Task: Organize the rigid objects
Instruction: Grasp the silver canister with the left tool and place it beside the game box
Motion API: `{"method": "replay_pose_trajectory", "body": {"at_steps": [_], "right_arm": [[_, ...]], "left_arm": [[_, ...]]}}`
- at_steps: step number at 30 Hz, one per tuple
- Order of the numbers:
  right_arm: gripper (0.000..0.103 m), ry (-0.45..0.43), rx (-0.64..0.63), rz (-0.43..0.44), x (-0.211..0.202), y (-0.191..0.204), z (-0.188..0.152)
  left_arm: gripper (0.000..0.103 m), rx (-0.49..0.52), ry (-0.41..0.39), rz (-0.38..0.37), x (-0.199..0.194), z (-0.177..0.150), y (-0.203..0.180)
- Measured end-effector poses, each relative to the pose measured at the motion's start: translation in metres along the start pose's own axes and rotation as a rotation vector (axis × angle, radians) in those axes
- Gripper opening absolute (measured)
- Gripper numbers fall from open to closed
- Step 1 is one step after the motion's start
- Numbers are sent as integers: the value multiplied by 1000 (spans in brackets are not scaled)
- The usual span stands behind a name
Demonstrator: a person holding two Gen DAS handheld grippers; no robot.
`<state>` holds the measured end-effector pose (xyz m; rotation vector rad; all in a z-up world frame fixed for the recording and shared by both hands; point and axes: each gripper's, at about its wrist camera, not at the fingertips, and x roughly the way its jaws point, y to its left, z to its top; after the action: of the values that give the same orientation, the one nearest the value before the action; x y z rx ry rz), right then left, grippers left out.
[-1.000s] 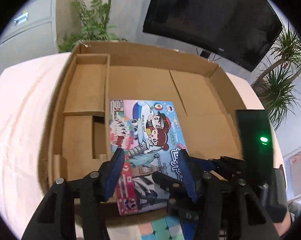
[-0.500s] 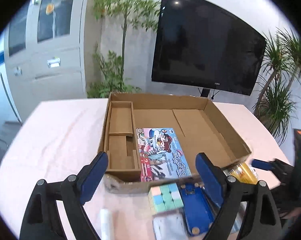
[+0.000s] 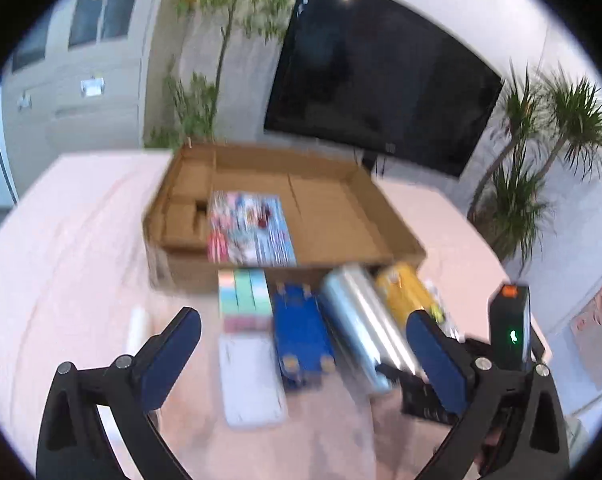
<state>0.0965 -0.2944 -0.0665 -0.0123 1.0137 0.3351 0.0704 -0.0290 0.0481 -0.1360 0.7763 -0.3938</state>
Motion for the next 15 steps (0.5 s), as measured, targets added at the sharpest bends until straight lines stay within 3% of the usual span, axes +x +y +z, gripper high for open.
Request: {"method": "replay_pose_trajectory", "body": {"at_steps": [4,7,10,13,15], "right_arm": [[67,-9,2,17,-10,2,-20],[66,28,-11,70,-33,9,-56],[68,85,-21,182,-55,15,-91],[71,116,26,311,-62,7,-106],[76,144,77,334,-53,-1,-107]], "left_arm": [[102,-17,85,-67,9,-25,-6],[102,-41,194,-200,26,-54,-17],[102,-90,331,-325,52,-85,-30],[101,-111,438,-362,77,-104,-35],[101,-124,475,-364,87,-109,-34]]}}
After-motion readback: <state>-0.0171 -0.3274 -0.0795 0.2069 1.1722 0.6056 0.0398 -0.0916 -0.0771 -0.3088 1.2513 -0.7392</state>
